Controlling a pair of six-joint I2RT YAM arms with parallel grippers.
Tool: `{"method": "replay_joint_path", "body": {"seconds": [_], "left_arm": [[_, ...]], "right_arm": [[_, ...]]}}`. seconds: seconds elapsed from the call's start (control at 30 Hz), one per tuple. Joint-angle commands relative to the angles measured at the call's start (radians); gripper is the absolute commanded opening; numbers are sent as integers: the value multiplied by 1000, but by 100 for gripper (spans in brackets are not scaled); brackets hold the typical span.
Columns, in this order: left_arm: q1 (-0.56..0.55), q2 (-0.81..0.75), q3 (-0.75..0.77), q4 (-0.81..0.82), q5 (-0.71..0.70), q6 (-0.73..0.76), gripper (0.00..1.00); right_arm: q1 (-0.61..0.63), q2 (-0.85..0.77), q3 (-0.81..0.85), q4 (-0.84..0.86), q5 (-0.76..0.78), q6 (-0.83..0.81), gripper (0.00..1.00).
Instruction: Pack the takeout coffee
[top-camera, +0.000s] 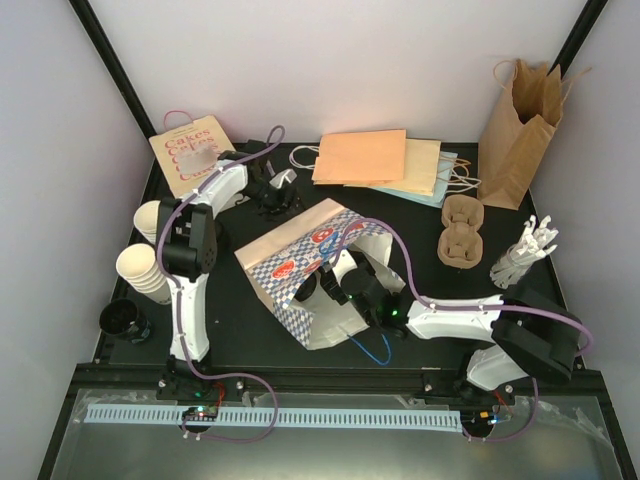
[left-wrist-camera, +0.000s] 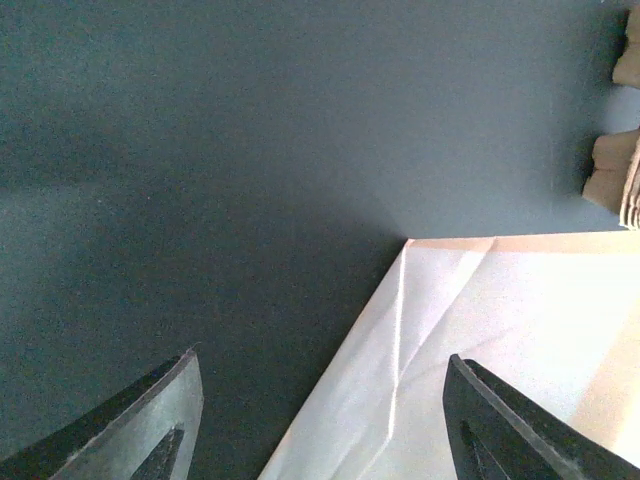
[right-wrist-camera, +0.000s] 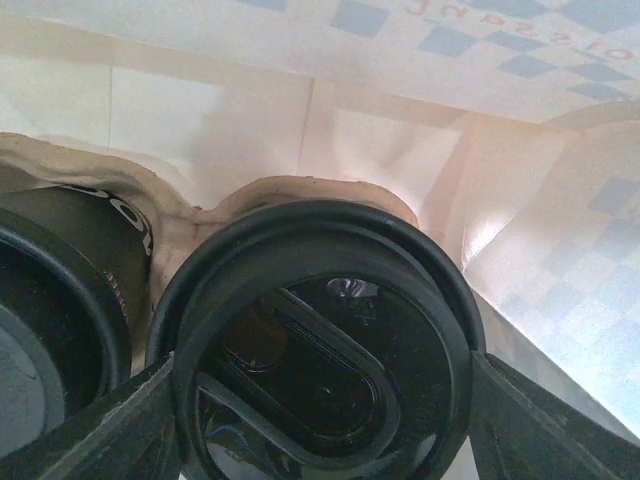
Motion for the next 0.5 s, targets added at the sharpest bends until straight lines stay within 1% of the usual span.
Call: {"method": "replay_joint_path", "body": {"seconds": [0.0,0.13,0.27,0.47], "left_arm": [[-9,42,52,-51,42,32,68],[-9,68,53,-64,50,36,66],[-14,85,48,-71,80,41,61],[-24,107,46,-86,117,50,59]], "right_arm": [[-14,13,23,55,10,34,52],[-24,19,20,56,-10,60,52],[-25,30,21,65,-5,72,52],[-26,50,26,93,-1,73,52]]}}
